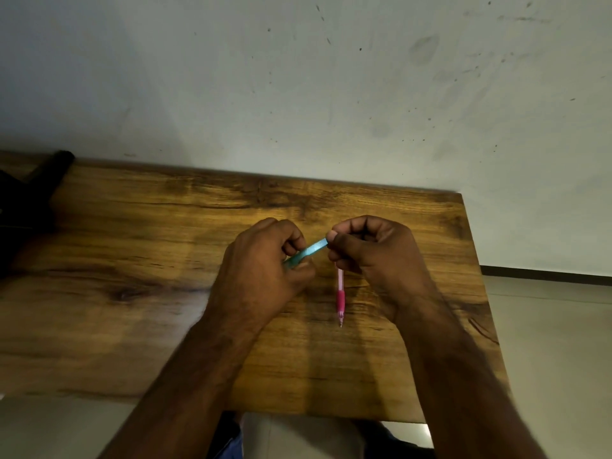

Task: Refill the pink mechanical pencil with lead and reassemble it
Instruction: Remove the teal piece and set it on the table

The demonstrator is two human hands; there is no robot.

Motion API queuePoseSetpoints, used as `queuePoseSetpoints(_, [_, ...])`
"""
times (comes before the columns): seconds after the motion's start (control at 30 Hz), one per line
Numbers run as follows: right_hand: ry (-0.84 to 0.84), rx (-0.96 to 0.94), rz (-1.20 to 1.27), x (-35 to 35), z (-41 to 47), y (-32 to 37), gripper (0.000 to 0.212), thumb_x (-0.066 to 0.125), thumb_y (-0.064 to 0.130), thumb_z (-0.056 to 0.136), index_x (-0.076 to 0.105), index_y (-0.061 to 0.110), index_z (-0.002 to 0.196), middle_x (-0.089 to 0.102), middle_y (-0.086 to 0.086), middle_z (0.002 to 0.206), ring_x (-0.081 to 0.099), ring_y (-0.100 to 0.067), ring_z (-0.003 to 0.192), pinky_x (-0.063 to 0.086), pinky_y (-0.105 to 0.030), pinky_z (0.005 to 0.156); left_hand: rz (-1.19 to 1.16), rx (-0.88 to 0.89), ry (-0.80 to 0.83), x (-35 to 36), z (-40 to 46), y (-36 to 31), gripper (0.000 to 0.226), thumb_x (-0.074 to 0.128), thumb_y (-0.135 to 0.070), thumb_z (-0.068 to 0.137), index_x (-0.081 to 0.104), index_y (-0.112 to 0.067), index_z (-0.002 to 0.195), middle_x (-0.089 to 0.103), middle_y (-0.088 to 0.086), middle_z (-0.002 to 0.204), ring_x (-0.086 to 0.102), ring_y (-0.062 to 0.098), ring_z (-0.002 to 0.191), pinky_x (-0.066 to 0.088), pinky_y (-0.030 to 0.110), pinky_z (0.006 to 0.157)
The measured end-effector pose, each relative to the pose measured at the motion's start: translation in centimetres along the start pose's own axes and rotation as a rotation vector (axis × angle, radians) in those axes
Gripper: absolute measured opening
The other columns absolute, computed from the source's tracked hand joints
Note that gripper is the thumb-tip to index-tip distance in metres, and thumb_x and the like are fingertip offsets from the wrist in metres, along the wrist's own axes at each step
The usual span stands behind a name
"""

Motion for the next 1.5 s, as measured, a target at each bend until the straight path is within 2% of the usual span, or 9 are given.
queuePoseSetpoints(0.33, [0.01, 0.072, 0.101, 0.6, 0.5, -0.9, 0.012, 0.081, 0.004, 0.084, 0.075, 0.003, 0.094, 0.079, -0.006, 0.077, 0.076, -0.012, 0.067, 0.059, -0.02, 0.062, 0.016, 0.043, 0.014, -0.4, 0.4, 0.6, 0.021, 0.084, -0.025, 0.082, 0.078, -0.025, 0.101, 0.063, -0.015, 0.087, 0.058, -0.001, 0.078, 0.041, 0.013, 0.067])
queuePoseSetpoints(0.5, [-0.069, 0.009, 0.068, 0.1, 0.8, -0.5, 0.008, 0.079, 0.004, 0.086, 0.074, 0.003, 0.093, 0.079, -0.006, 0.077, 0.075, -0.012, 0.066, 0.06, -0.021, 0.064, -0.045, 0.009, -0.039, -1.7, 0.6, 2.2, 0.018, 0.086, -0.024, 0.079, 0.081, -0.023, 0.096, 0.067, -0.012, 0.083, 0.061, 0.004, 0.075, 0.051, 0.025, 0.067])
queuePoseSetpoints(0.77, [0.093, -0.193, -0.631, 4.6, -0.4, -1.0, 0.009, 0.078, 0.019, 0.087, 0.08, 0.024, 0.094, 0.079, 0.005, 0.088, 0.074, -0.009, 0.081, 0.062, -0.041, 0.084, -0.086, 0.005, -0.083, -2.1, 0.9, 2.8, 0.019, 0.084, -0.028, 0.081, 0.081, -0.026, 0.1, 0.066, -0.015, 0.085, 0.061, -0.002, 0.078, 0.049, 0.015, 0.066])
queuePoseSetpoints(0.9, [0.14, -0.237, -0.803, 5.9, -0.9, -1.3, 0.013, 0.075, 0.022, 0.089, 0.08, 0.025, 0.1, 0.08, 0.005, 0.094, 0.073, -0.015, 0.091, 0.034, -0.056, 0.119, -0.088, 0.019, -0.076, -2.0, 1.0, 2.6, 0.022, 0.084, -0.027, 0.081, 0.081, -0.025, 0.103, 0.066, -0.013, 0.086, 0.06, 0.0, 0.079, 0.048, 0.017, 0.067])
queuePoseSetpoints(1.07, [0.165, -0.258, -0.905, 6.0, -0.7, -1.5, 0.012, 0.072, 0.023, 0.091, 0.078, 0.026, 0.101, 0.078, 0.006, 0.092, 0.07, -0.013, 0.089, 0.039, -0.056, 0.115, -0.075, -0.002, -0.076, -2.0, 1.1, 2.6, 0.024, 0.082, -0.031, 0.083, 0.08, -0.026, 0.107, 0.069, -0.011, 0.094, 0.063, 0.003, 0.085, 0.054, 0.024, 0.071])
queuePoseSetpoints(1.17, [0.133, -0.254, -0.811, 5.2, -0.3, -1.1, 0.013, 0.071, 0.022, 0.092, 0.08, 0.026, 0.101, 0.079, 0.007, 0.094, 0.072, -0.008, 0.087, 0.056, -0.036, 0.097, -0.071, -0.014, -0.07, -2.1, 1.1, 2.8, 0.024, 0.081, -0.033, 0.084, 0.079, -0.028, 0.108, 0.069, -0.012, 0.096, 0.063, 0.002, 0.084, 0.054, 0.023, 0.07])
queuePoseSetpoints(1.27, [-0.002, -0.139, -0.415, 3.1, 0.4, -0.7, 0.012, 0.07, 0.015, 0.095, 0.079, 0.021, 0.099, 0.08, 0.002, 0.084, 0.075, -0.008, 0.077, 0.061, -0.022, 0.071, -0.08, -0.029, -0.058, -2.2, 1.2, 2.9, 0.025, 0.081, -0.033, 0.084, 0.079, -0.029, 0.109, 0.069, -0.012, 0.097, 0.062, 0.002, 0.085, 0.055, 0.026, 0.072])
queuePoseSetpoints(1.37, [0.046, 0.043, 0.042, 2.6, 0.5, -1.0, 0.013, 0.067, 0.006, 0.097, 0.077, 0.01, 0.105, 0.081, -0.008, 0.089, 0.078, -0.014, 0.078, 0.06, -0.02, 0.069, -0.083, -0.007, -0.037, -2.0, 1.2, 2.8, 0.026, 0.082, -0.028, 0.084, 0.08, -0.025, 0.11, 0.069, -0.01, 0.099, 0.063, 0.006, 0.089, 0.057, 0.031, 0.077])
queuePoseSetpoints(1.5, [0.117, 0.155, 0.239, 3.7, 0.1, -1.7, 0.016, 0.066, -0.003, 0.093, 0.078, 0.005, 0.099, 0.081, -0.011, 0.089, 0.076, -0.014, 0.075, 0.061, -0.02, 0.068, -0.08, 0.024, 0.015, -1.6, 1.2, 2.4, 0.028, 0.083, -0.023, 0.082, 0.08, -0.024, 0.11, 0.069, -0.009, 0.099, 0.063, 0.007, 0.091, 0.057, 0.032, 0.08])
Point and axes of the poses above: each hand's wrist, its own z-axis towards the middle knuckle, its own x-axis out of the palm, y = z × x, the point moved 5 cm from there along z, towards the middle knuckle
